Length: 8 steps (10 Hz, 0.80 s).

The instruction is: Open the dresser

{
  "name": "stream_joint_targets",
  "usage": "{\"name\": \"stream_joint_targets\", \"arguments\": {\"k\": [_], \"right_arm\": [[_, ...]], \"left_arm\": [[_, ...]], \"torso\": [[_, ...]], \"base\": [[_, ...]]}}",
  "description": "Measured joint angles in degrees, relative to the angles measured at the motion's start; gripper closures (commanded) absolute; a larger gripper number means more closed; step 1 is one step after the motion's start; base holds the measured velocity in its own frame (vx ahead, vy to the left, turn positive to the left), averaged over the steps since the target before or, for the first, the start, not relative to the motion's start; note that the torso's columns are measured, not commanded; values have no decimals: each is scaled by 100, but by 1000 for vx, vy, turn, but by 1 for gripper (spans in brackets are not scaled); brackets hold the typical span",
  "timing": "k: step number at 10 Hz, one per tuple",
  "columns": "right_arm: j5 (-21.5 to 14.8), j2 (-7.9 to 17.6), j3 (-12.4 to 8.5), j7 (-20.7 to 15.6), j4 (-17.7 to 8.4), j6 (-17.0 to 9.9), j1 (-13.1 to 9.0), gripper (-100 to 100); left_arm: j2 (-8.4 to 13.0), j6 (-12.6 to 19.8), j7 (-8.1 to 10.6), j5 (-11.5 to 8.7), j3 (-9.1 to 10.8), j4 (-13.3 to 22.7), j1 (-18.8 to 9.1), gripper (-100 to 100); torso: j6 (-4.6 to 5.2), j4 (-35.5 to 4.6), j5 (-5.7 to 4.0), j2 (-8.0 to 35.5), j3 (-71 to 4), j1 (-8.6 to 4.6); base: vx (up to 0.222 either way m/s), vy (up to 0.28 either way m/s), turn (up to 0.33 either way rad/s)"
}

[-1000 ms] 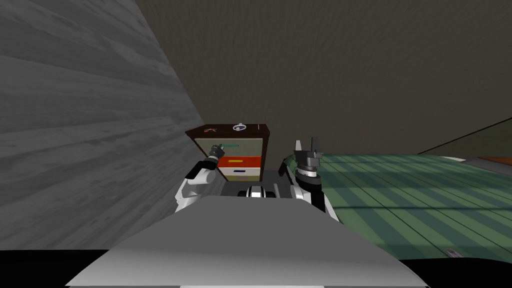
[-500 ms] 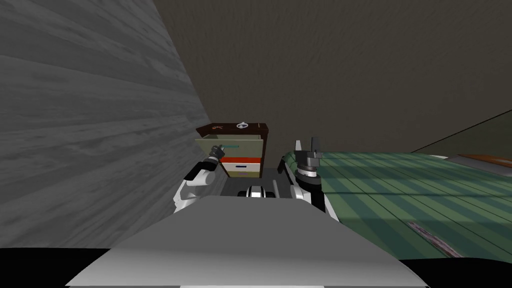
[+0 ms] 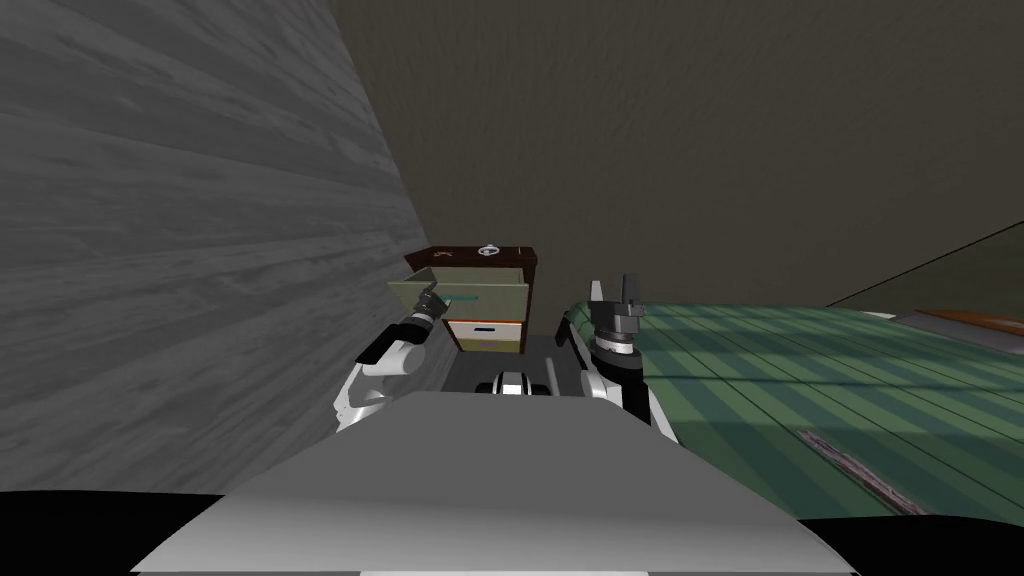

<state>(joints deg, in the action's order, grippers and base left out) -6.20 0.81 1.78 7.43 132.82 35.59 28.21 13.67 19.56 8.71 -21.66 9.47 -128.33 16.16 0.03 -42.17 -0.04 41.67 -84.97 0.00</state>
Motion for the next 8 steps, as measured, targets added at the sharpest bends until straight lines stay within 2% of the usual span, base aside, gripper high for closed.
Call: {"name": "stream_joint_targets", "arguments": {"k": [4,8], "right_arm": [[0,0,0,0,0,0,-1,0],[0,0,0,0,0,0,-1,0]], "left_arm": [[84,436,117,-141,161,-660,222,-100],[166,821,209,-256,272,-1054,351,-100]], "torso": [[0,-19,1,73,47,-1],[-11,-53,-19,106,62,-14]], "base": [[69,-12,40],[35,-4,21]]}}
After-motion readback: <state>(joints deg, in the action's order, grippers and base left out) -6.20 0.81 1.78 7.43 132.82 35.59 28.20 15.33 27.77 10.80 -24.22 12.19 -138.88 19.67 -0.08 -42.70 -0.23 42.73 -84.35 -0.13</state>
